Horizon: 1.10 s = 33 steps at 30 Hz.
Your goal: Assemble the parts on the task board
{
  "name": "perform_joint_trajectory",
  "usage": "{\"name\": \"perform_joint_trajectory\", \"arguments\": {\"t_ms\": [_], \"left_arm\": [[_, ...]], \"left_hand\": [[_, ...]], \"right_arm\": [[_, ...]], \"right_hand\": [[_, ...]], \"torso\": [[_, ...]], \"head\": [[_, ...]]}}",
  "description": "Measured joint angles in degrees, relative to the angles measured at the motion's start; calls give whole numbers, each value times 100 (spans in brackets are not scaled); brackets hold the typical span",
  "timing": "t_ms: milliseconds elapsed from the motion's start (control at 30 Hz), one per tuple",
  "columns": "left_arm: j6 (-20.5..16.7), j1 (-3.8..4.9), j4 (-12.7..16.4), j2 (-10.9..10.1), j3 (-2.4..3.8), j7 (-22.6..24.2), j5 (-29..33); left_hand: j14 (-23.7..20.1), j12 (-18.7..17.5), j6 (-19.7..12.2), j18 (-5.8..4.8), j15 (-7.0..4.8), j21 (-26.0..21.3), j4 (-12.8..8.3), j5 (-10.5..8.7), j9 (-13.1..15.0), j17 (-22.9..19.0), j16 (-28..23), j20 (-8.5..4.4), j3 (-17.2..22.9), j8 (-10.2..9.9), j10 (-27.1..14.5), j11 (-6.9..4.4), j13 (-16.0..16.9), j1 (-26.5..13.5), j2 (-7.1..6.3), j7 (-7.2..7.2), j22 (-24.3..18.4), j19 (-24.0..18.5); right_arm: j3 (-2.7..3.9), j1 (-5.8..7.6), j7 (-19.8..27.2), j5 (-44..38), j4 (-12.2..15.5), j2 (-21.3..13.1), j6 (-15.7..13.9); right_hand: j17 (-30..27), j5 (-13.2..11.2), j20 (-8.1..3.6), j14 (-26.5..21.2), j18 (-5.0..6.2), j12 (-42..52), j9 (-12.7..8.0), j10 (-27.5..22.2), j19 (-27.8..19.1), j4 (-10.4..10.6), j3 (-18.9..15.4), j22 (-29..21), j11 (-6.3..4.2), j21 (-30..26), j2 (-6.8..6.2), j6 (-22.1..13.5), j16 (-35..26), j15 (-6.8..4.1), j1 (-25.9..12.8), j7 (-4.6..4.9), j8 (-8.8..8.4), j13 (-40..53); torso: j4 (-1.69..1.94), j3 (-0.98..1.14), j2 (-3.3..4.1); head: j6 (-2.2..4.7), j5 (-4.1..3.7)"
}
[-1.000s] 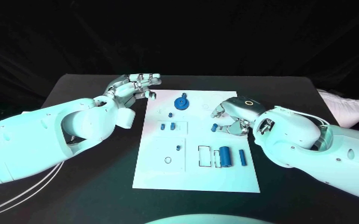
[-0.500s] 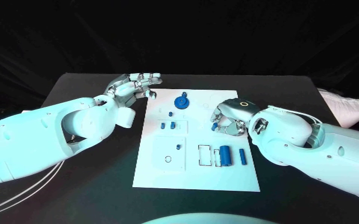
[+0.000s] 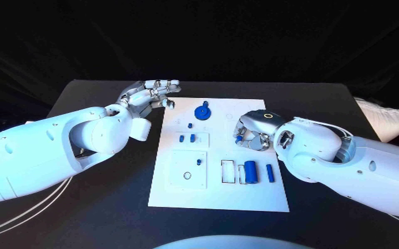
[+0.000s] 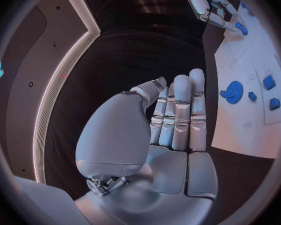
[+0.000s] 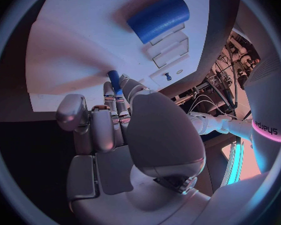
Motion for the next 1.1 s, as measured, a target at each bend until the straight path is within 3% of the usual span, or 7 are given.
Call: {"name": "perform_joint_trajectory", "arguments": {"t_ms": [167,200,400,833,1100], "left_arm": [[2,0,0,0,0,-2,0],[2,0,0,1,0,-2,0],[3,0,-1,1,0,-4,0],[8,-2,-1,-13,-1,-8,0],[15,-2,1,0,-1,-9,0]], "left_hand": [[-1,0,0,0,1,0,0,0,0,0,0,0,0,0,0,0,0,0,0,0,0,0],[-1,0,0,0,1,0,0,0,0,0,0,0,0,0,0,0,0,0,0,0,0,0],[-1,32,0,0,1,0,-24,0,0,-5,0,0,-24,22,0,0,-3,0,0,0,-4,0],[-1,35,0,0,1,0,-24,0,0,-8,0,0,-24,22,0,0,-5,0,0,0,-5,0],[-1,35,0,0,1,0,-24,0,0,-7,0,0,-24,22,0,0,-4,0,0,0,-5,0]], "right_arm": [[1,-6,0,-25,-34,22,-30],[-2,-8,0,-32,-34,24,-47],[-16,-27,13,-70,34,-16,-222],[44,44,108,124,869,-290,-873],[50,-34,212,313,1023,122,-1021]], "right_hand": [[68,-204,-58,10,0,-57,12,169,58,-151,254,113,5,94,77,151,56,-52,144,10,21,-1],[77,-227,-80,9,0,-57,18,189,80,-234,363,148,25,115,65,180,56,-68,233,21,41,-3],[92,-249,-80,9,0,-86,54,245,80,-272,485,243,85,197,35,199,78,-68,264,23,45,-2],[102,-271,-58,9,0,-130,57,268,102,-312,588,292,109,226,35,208,78,-68,264,32,45,0],[96,-244,-58,9,0,-155,54,268,102,-319,595,291,109,226,35,227,78,-67,264,53,41,0]], "torso": [[-3,-1,-3],[-3,0,-3],[-5,2,-7],[-12,-4,-12],[-3,-7,-10]], "head": [[-6,1],[-6,1],[-1,1],[23,46],[0,95]]}}
